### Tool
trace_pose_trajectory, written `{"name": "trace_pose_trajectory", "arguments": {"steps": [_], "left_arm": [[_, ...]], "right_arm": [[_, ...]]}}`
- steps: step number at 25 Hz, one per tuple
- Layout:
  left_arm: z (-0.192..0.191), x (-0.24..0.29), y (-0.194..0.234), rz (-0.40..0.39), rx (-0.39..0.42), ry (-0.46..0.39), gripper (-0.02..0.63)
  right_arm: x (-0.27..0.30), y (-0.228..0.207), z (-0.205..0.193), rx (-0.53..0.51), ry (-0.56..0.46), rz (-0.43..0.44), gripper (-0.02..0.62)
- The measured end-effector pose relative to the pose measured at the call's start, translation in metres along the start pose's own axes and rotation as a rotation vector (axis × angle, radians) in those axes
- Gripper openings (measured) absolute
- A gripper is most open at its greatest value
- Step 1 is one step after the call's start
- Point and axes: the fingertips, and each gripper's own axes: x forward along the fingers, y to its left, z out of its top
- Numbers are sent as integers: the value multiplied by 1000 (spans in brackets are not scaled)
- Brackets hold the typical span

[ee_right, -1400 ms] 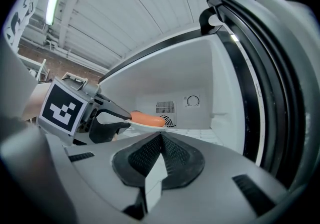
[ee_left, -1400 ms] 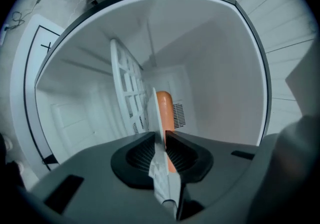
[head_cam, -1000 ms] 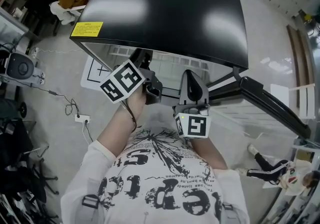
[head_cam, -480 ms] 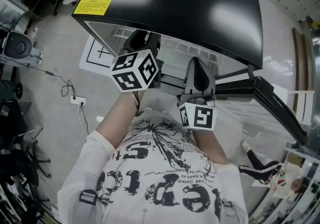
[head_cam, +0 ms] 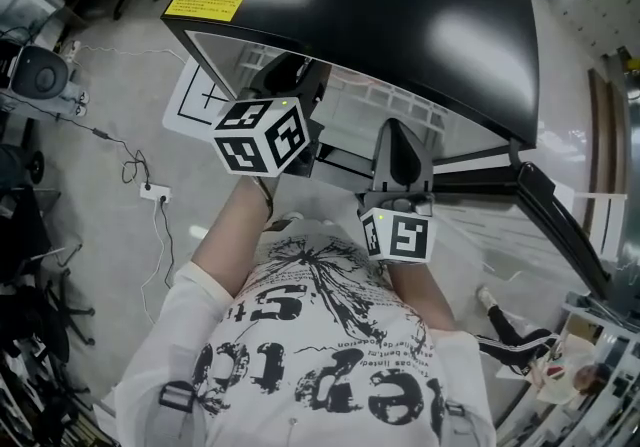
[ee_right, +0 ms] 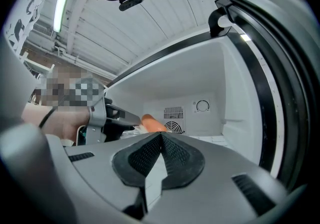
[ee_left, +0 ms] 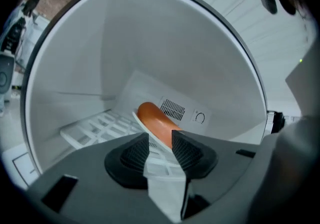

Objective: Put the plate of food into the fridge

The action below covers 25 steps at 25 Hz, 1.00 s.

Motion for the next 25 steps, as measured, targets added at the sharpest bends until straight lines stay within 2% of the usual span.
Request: {"name": "trace_pose_trajectory", "arguments": {"steps": [2,6,10,12,15,20,25], "left_arm": [[0,-4,2,-50,-70,34,132],[-1,-8,5,-93,-118,62,132],[-6,-10,7,-60,7,85,137],[-6,-9,7,-65,6,81,141],[-6,-9,7,-76,-5,84,141],[-7,-9,4,-98,-8,105,140],[-10,-14,-1,-171,18,175,146]], "right_arm": [[1,1,-2,5,10,5,2],[3,8,-4,-2,14,24,2],[13,30,6,-52,-17,95,2],[25,41,7,-34,-16,140,2],[43,53,-3,-20,39,171,2],[57,62,-5,-26,58,179,2],[59,59,4,-36,41,138,2]]}}
